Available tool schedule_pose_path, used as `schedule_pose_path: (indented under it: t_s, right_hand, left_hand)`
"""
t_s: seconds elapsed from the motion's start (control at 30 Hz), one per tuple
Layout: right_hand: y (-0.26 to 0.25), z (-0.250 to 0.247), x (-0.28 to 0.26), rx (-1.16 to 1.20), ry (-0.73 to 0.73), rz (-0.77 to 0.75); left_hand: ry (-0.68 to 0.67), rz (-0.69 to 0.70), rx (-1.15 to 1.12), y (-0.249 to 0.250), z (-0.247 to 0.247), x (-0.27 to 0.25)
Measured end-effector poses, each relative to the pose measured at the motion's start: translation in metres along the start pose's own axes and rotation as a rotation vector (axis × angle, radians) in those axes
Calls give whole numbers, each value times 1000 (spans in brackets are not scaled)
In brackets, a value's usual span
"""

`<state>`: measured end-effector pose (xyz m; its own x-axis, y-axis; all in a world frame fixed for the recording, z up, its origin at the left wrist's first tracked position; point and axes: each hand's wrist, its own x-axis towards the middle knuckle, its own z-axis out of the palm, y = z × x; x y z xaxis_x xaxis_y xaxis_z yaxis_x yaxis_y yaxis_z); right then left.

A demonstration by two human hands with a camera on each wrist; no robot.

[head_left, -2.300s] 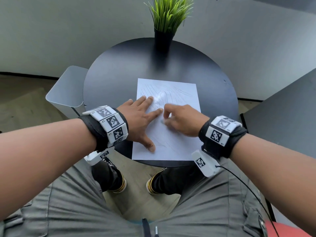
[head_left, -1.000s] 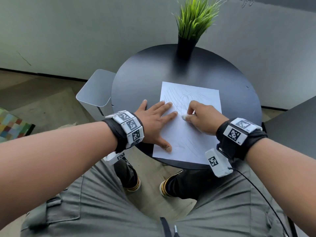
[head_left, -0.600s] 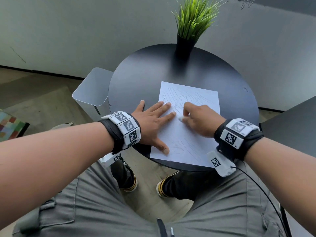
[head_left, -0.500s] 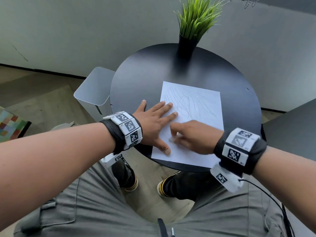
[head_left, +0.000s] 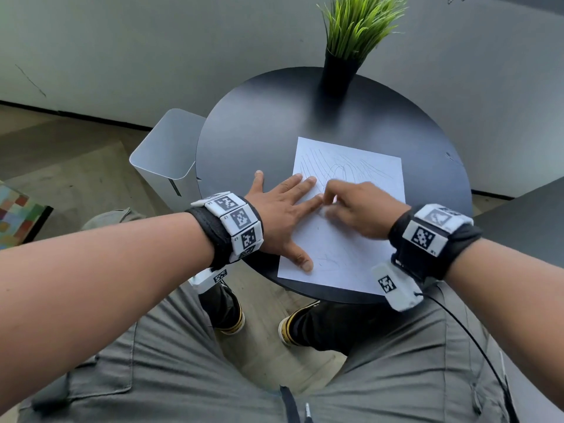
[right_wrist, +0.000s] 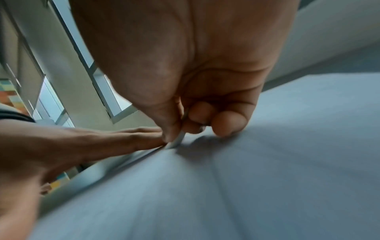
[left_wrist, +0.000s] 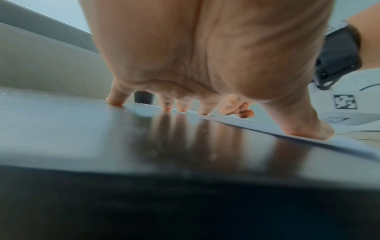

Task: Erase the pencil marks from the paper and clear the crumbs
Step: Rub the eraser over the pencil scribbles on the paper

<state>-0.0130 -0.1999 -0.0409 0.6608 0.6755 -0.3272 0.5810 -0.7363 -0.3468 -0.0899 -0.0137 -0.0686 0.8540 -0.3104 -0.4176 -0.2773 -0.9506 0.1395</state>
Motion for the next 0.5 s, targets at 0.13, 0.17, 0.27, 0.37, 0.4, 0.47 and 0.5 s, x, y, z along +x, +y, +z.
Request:
schedule_pose_path:
  t_s: [0.13,0.17,0.27,0.37,0.4,0.47,0.5]
  right_hand:
    - [1,7,-12,13,-36,-66]
    - [-8,10,-22,1,-121,-132]
    - [-11,9,-26,-2,-209,-190]
    - [8,-5,-4,28,5,6]
    - [11,-4,-3,23,32,18]
    - [1,4,-15,-8,-41,-77]
    - [-8,10,-24,-32,-128,-165]
  left_hand:
    - [-11,-9,-10,-1,0,0]
    - [-9,-8,-12,0,0,0]
    - [-13,-6,-13,1,-1,0]
    - [-7,-5,-17,0,1,0]
    - [-3,-7,-13,-1,1,0]
    - [-8,-10,-17,-1,1,0]
    - [-11,-13,-18,0,1,0]
